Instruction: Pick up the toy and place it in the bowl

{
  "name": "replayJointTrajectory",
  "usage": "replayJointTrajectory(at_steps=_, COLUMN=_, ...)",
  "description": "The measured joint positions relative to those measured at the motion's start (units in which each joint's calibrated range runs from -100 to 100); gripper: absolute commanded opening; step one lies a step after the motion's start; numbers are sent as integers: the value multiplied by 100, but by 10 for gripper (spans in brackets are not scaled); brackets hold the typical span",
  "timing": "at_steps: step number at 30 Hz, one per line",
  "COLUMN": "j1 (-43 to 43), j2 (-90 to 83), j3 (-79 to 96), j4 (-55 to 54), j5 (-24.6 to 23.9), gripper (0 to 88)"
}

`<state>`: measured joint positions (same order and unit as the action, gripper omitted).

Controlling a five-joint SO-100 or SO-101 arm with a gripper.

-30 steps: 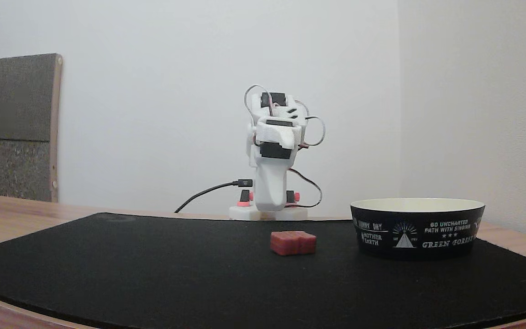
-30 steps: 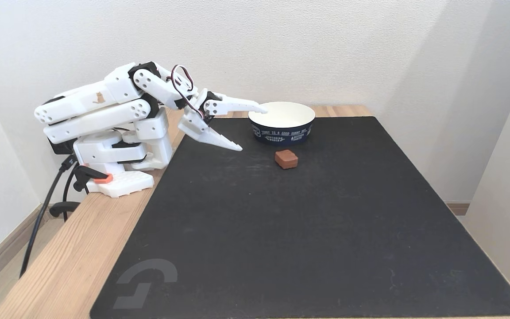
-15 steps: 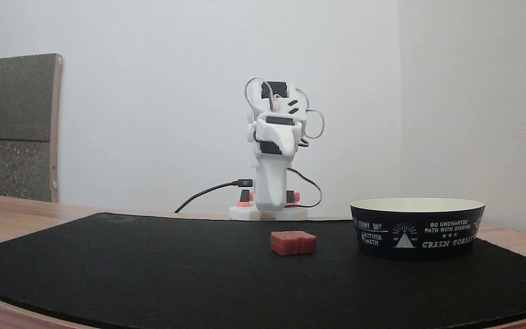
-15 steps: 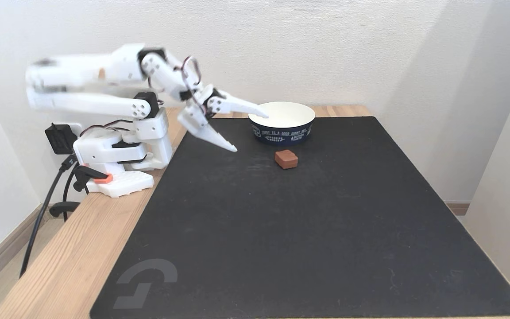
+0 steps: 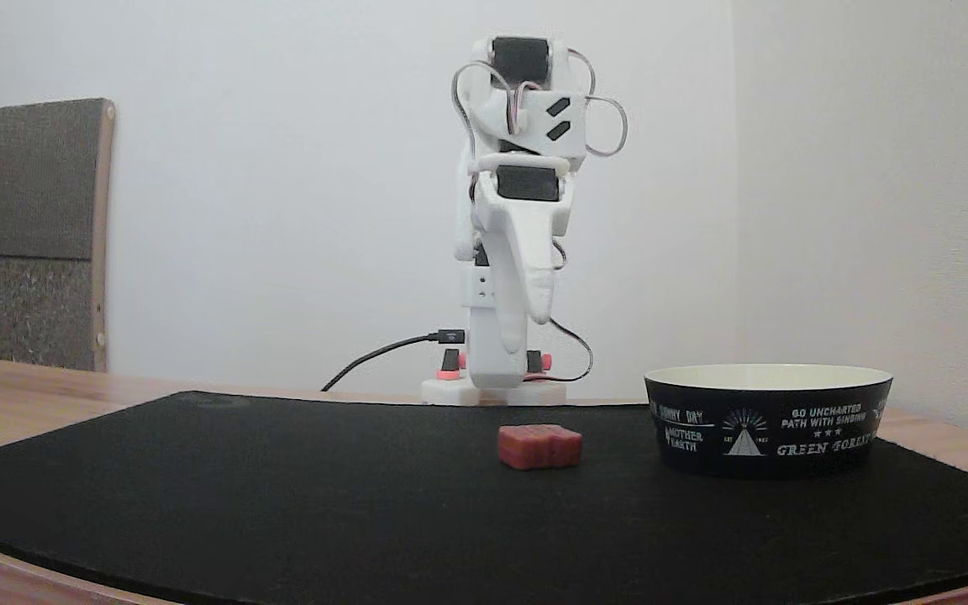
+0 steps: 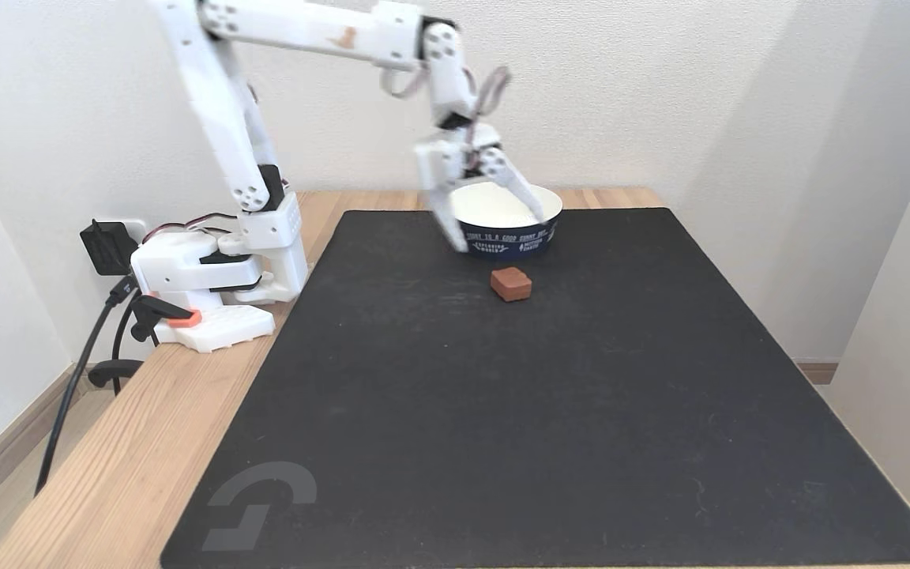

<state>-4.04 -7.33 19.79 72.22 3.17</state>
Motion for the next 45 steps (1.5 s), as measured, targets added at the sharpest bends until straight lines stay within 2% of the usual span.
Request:
replayJointTrajectory(at_steps=6, j1=-17, j2=1757, j3=-1266, j4=110, j5=288, gripper=395)
replayJointTrajectory(at_steps=10, j1=-8, j2=2281, j3=-1323, j4=-220, j5=453, gripper=394)
replayJointTrajectory(at_steps=16, j1=-25, j2=2581, j3=-1417, j4=-456, j5=453, gripper=388)
replayJointTrajectory(at_steps=18, j1=-25, j2=2664, j3=-1436, j4=-490, j5=458, gripper=339)
replayJointTrajectory(at_steps=19, j1=-25, j2=2689, j3=-1427, j4=-498, j5=463, gripper=262)
replayJointTrajectory(at_steps=24, j1=-25, j2=2723, j3=-1436, j4=-507, j5=463, gripper=63)
replayJointTrajectory(at_steps=25, j1=-33, j2=2739, j3=-1530, j4=-675, j5=484, gripper=50)
replayJointTrajectory(at_steps=36, j1=-42, j2=2673, j3=-1502, j4=-709, j5=443, gripper=41)
replayJointTrajectory(at_steps=40, j1=-283, j2=1765, j3=-1417, j4=-633, j5=360, gripper=41)
replayJointTrajectory(at_steps=45, j1=-1115, j2=-42, j3=-1332, j4=-659, j5=196, gripper=41)
